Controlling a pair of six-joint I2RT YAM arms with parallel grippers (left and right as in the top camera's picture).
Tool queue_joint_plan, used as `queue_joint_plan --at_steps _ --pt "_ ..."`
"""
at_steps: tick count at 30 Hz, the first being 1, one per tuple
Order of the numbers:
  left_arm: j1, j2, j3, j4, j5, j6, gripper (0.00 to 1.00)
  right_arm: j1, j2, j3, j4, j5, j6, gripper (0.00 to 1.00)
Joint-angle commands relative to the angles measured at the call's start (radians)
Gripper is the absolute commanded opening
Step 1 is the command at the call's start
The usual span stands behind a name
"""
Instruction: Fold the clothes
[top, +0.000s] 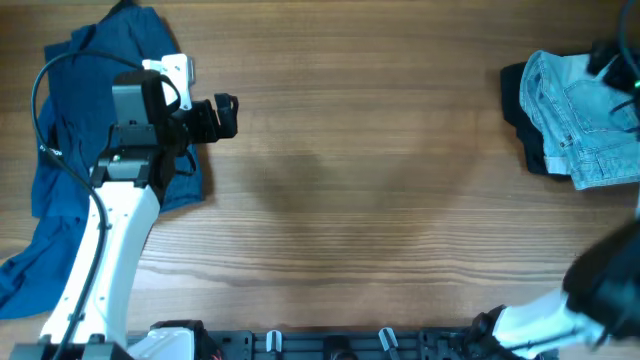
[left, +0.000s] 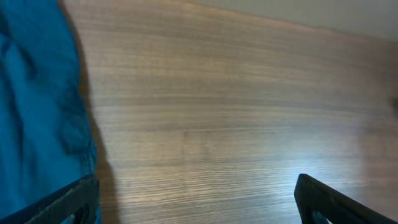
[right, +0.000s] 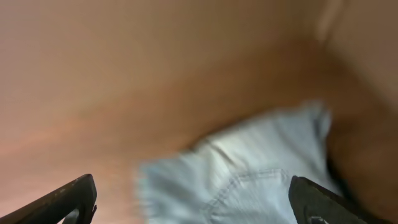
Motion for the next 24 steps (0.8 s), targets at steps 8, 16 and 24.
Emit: queue_joint_plan --at_steps 8,16,24 --pt "0.005 -0.254 0.051 -0.142 0.082 -0.029 1.0 0.0 -0.513 0.009 -0.276 -0.111 0.054 1.0" --pt "0.005 -0.322 0.051 -0.209 0.088 -0.03 1.0 0.0 -0.534 0.008 -0.386 -0.1 0.044 1.0" --pt "0.005 -0.383 0.051 -0.212 0.088 -0.029 1.0 0.0 -0.462 0.008 -0.419 -0.1 0.044 1.0"
